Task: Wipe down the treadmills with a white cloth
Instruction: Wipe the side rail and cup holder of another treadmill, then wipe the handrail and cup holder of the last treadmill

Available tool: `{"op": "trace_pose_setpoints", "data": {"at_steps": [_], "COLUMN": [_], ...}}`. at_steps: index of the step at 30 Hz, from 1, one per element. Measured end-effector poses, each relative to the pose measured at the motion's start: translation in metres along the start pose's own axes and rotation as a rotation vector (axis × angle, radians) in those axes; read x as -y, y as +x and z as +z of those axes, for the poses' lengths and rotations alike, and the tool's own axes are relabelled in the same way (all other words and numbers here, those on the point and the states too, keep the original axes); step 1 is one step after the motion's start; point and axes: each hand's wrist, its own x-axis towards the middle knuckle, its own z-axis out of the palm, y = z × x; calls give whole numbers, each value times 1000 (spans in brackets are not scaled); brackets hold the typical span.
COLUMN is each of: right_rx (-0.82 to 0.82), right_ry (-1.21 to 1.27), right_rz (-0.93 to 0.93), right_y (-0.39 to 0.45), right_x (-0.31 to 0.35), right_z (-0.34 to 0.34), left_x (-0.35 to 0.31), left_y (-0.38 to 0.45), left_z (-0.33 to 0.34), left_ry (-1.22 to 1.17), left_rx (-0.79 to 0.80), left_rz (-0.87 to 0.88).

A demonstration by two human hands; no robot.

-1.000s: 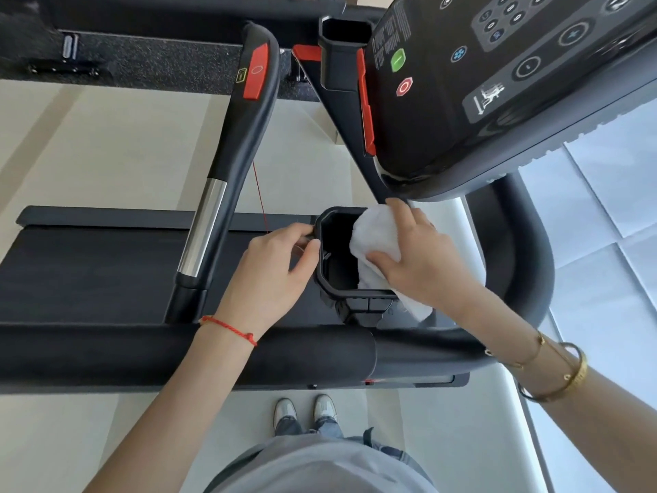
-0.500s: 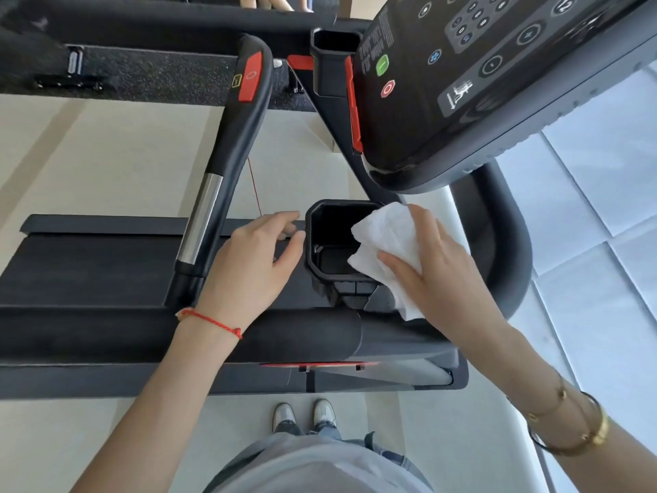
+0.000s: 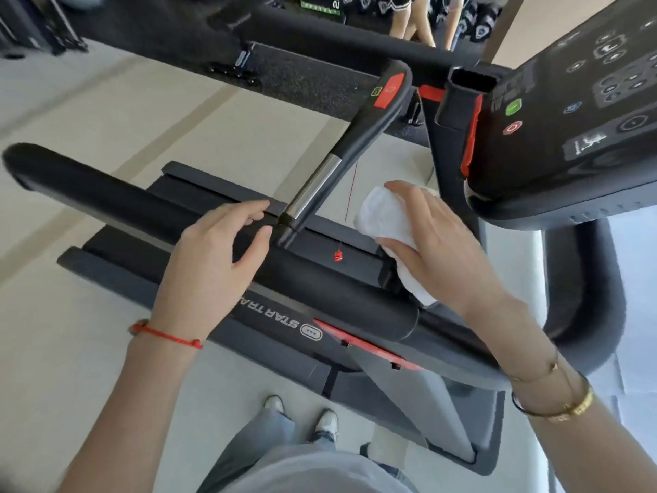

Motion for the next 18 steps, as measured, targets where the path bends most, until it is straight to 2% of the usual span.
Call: {"op": "trace_pose_setpoints", "data": {"at_steps": [7, 14, 18], "right_rx": [103, 158, 192], "right_ry": [216, 161, 245], "right_rz": [-277, -523, -567], "right_y": [40, 82, 99], "right_x": [84, 190, 258], "right_z": [29, 80, 117], "left_x": [42, 105, 147], "left_y": [-58, -124, -161], "left_z": [-56, -122, -166], "left_ry": [110, 245, 308], "left_rx": [-185, -352, -380], "left_rz": [-200, -388, -498]}}
